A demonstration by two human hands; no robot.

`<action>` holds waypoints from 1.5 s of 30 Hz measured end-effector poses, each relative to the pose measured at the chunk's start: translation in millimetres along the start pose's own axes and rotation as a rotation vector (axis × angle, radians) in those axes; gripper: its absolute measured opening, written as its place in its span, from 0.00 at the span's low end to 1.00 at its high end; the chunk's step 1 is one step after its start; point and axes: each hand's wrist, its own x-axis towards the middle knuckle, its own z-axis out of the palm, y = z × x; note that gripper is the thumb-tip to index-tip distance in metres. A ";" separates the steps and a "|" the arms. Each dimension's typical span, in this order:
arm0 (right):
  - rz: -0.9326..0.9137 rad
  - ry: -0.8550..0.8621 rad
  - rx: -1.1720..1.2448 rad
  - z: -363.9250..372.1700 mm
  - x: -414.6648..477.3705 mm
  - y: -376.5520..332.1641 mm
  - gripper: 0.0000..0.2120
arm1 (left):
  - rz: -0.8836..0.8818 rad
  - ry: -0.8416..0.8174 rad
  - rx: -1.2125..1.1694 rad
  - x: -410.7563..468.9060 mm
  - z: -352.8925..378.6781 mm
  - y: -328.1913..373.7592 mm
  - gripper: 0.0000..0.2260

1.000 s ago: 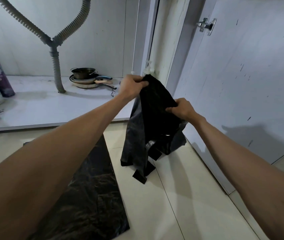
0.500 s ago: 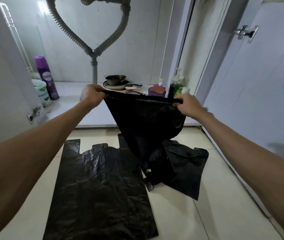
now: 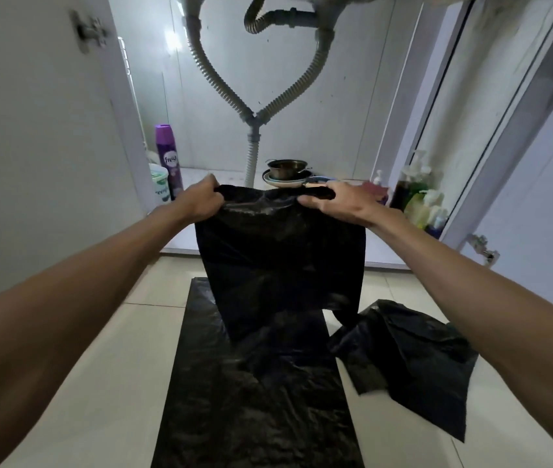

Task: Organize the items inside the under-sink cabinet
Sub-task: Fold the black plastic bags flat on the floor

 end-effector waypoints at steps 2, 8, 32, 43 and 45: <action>-0.020 -0.075 -0.037 11.6 7.4 -3.0 0.55 | -0.013 -0.043 0.058 -1.1 -0.4 -7.5 0.17; -0.118 -0.134 -0.488 48.6 37.2 -0.6 0.34 | 0.138 -0.164 0.619 0.9 7.2 -24.3 0.40; -0.223 0.626 -0.312 58.6 40.1 20.9 0.08 | 0.408 0.446 0.658 21.3 -3.7 -25.9 0.11; 0.085 -0.369 -0.195 177.9 -66.4 61.7 0.13 | 0.315 -0.343 0.878 -88.3 87.8 -91.0 0.16; 0.104 -0.444 -0.223 183.7 -76.5 66.7 0.14 | 0.251 -0.481 0.900 -105.8 106.2 -93.1 0.18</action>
